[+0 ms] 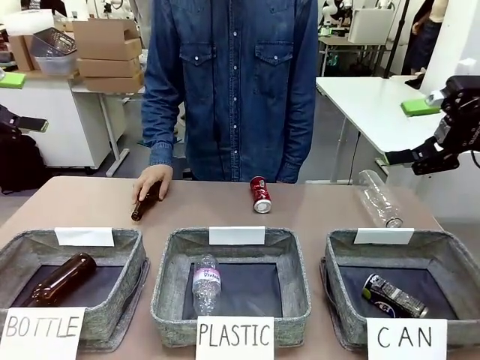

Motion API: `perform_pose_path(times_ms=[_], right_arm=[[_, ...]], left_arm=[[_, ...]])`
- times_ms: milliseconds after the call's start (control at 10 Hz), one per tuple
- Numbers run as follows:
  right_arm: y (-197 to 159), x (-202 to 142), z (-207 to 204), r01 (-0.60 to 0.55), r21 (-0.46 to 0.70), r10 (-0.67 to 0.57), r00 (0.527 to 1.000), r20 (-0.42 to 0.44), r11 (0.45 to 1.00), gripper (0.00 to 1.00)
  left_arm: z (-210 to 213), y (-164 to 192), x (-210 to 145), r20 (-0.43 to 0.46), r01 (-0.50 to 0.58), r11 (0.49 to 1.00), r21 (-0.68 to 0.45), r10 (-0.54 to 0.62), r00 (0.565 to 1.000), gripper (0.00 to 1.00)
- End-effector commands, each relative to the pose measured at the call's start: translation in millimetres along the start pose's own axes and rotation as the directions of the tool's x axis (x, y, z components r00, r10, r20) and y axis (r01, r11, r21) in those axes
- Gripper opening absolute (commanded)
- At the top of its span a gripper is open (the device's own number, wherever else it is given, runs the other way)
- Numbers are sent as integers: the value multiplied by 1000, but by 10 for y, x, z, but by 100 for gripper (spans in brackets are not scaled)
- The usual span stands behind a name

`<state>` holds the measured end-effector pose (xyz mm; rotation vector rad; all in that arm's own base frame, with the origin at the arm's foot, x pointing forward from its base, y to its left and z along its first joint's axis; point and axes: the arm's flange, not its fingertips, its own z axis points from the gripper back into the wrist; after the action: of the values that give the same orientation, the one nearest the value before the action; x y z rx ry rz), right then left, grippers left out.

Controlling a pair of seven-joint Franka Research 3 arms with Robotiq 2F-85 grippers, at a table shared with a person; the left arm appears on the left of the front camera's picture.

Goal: Sort the can waste into the basket.
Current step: Pick up the can waste from the table and place it in the right Fabric basket.

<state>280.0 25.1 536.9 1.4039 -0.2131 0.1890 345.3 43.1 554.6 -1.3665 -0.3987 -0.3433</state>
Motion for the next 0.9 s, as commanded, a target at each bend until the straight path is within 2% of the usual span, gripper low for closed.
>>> perform_pose_path(times_ms=[0,200,300,400,500,600,700,800], right_arm=[[-2,-33,34,-2,6,3,1000,-10,1000,100],[0,0,0,0,0,0,1000,0,1000,100],[6,147,-284,11,-322,-15,1000,-11,947,100],[-28,328,-510,-30,-580,33,999,-5,814,100],[-116,394,-637,-61,-739,22,998,-62,671,100],[-203,393,-675,-52,-825,19,999,-50,562,100],[-213,344,-750,-119,-752,97,993,-74,648,100],[-47,148,-514,-150,-557,118,989,-94,817,100]], left_arm=[[-16,-42,12,7,-7,1000,-23,7,1000,96],[-16,-42,12,7,-7,1000,-23,7,1000,96],[-16,-42,12,7,-7,1000,-23,7,1000,96],[-16,-42,12,7,-7,1000,-23,7,1000,96],[-16,-42,12,7,-7,1000,-23,7,1000,96],[-16,-42,12,7,-7,1000,-23,7,1000,96],[-16,-42,12,7,-7,1000,-23,7,1000,96],[-16,-42,12,7,-7,1000,-23,7,1000,96]])
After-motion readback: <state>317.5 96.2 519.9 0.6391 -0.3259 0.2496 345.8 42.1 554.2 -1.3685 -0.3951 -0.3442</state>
